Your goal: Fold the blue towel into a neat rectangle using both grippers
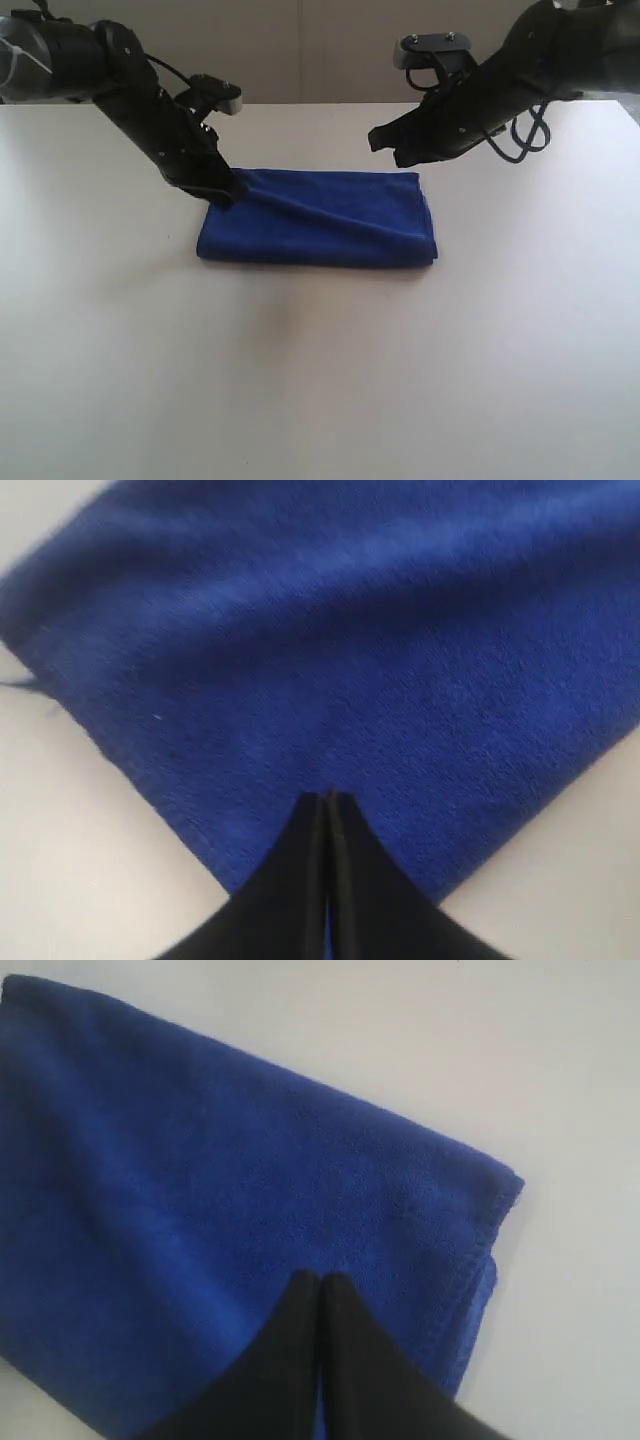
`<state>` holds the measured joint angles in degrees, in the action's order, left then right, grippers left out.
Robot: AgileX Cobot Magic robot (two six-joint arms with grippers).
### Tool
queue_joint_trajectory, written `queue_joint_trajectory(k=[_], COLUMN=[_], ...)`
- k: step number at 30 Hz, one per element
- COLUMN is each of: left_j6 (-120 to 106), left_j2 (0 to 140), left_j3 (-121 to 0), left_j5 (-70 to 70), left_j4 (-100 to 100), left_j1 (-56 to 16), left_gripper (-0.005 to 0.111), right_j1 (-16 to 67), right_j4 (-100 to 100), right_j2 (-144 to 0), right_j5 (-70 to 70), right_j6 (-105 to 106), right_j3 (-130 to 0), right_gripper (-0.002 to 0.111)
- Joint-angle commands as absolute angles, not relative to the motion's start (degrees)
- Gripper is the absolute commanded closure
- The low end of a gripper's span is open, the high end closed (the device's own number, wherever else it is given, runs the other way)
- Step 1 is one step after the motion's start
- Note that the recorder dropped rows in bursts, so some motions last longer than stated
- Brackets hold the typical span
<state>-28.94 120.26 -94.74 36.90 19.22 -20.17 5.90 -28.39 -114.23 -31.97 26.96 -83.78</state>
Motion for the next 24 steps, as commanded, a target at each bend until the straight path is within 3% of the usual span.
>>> queue_joint_trajectory(k=[1,6,12,24], left_j6=[-28.22,-28.22,-28.22,-28.22], left_j2=[120.36,120.36,120.36,120.36], left_j3=[-94.73,-94.73,-94.73,-94.73], left_j5=[41.21,41.33,41.19,41.39], left_j4=[20.72,20.57,20.57,21.01], left_j1=[-20.11,-20.11,-20.11,-20.11], left_gripper=[0.106,0.106,0.106,0.106], right_j1=[5.63,4.54,3.98,2.67], right_j4=[-26.65,-25.66,-25.35,-25.43], right_j2=[-117.29,-119.33,-121.44,-126.88], right_j5=[-29.07,-25.08,-23.03,-21.06], right_j6=[24.64,20.43,20.43,16.27], right_j3=[-84.88,-85.37,-86.24,-91.44], right_gripper=[0.108,0.107,0.084,0.083])
